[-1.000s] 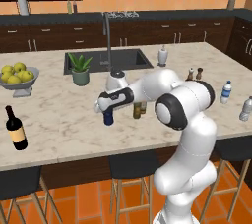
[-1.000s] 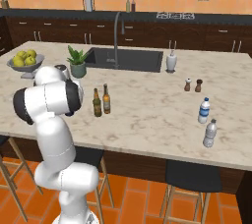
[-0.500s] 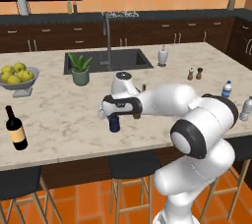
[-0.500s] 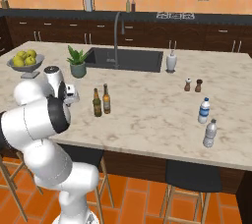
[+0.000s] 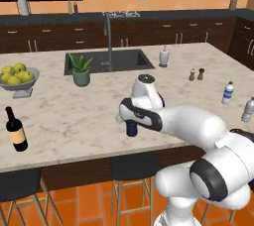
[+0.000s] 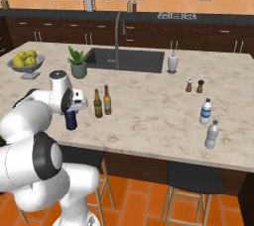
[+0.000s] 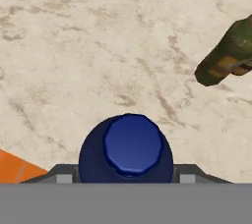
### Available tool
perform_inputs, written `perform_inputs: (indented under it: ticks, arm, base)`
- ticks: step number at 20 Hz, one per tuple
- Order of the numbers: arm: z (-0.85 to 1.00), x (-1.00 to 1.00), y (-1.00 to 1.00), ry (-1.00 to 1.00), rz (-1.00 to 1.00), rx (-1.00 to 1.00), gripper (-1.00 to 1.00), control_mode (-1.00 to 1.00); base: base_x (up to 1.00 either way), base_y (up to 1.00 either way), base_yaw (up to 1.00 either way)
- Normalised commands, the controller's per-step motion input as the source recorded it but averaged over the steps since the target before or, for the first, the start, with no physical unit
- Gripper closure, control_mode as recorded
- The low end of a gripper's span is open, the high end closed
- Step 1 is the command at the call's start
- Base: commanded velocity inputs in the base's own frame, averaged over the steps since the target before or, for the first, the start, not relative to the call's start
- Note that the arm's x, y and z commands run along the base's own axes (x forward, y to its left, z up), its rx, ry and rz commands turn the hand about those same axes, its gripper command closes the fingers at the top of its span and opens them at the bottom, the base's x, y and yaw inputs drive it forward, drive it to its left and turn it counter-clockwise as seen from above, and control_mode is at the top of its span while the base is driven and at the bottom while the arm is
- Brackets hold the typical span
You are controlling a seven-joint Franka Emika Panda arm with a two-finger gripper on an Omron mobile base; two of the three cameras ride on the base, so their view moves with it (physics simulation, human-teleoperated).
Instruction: Move the plastic bottles in the middle to the plastics group, and the glass bottles in the middle to the glass group.
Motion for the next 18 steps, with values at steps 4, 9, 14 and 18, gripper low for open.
perform_inputs:
  ticks: [4,9,14,18]
  arm:
    - [0.18,-0.25,-0.78,0.00,-0.06,0.00,1.00,-1.00]
    - [0.26,-0.07,-0.90,0.01,-0.07,0.00,1.00,-1.00]
    - [0.29,0.00,-0.98,0.06,-0.08,0.00,1.00,-1.00]
    - [0.25,0.00,-1.00,0.10,-0.11,0.00,1.00,-1.00]
  base:
    - [0.00,0.00,0.00]
    - [0.00,0.00,0.00]
    - [0.00,0.00,0.00]
    - [0.00,0.00,0.00]
